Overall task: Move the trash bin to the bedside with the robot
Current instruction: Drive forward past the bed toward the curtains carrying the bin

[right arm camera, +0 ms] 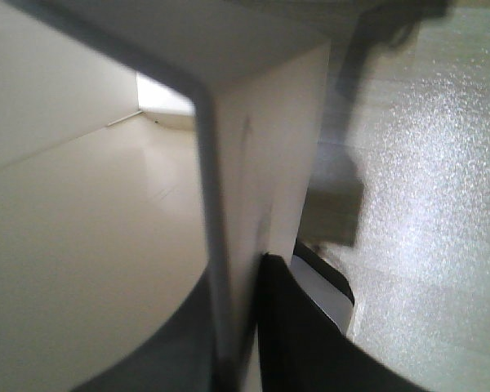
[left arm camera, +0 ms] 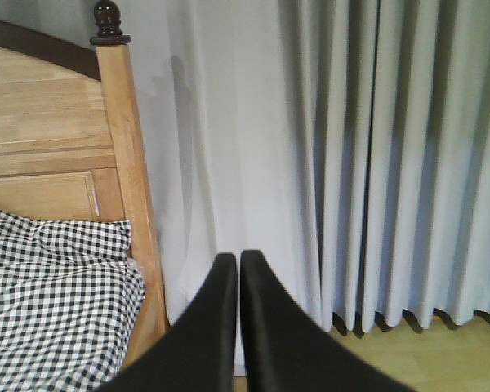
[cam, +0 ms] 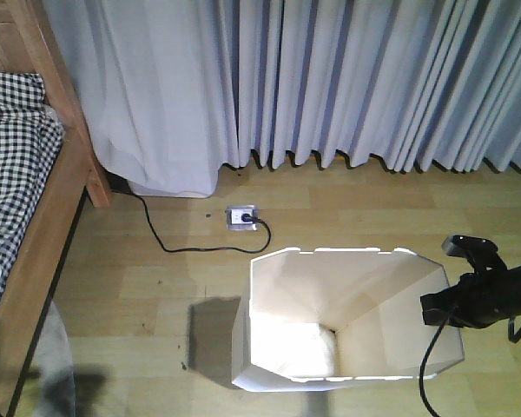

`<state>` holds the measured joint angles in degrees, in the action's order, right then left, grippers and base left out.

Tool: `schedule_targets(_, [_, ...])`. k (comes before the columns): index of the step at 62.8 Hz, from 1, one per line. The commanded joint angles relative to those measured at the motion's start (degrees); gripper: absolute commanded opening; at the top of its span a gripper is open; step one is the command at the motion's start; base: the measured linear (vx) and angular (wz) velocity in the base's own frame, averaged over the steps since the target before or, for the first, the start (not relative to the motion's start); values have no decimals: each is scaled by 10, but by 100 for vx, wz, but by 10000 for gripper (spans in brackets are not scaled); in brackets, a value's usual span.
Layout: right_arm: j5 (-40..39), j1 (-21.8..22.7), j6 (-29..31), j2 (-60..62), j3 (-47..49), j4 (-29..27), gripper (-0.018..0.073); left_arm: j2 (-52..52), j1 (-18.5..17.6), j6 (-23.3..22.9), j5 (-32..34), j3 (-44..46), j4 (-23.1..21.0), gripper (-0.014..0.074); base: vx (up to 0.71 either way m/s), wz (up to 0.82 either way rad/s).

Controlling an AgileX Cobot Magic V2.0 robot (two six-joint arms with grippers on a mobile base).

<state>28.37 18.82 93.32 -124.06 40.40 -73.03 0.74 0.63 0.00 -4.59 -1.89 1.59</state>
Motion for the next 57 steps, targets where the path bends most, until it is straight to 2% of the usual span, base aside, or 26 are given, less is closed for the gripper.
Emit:
schedule_targets(1, [117, 1, -1, 37, 6, -26, -2, 8, -4, -8, 42, -7, -5, -6, 16, 7])
schedule_targets(57, [117, 1, -1, 37, 6, -26, -2, 8, -4, -8, 42, -7, -5, -6, 14, 5])
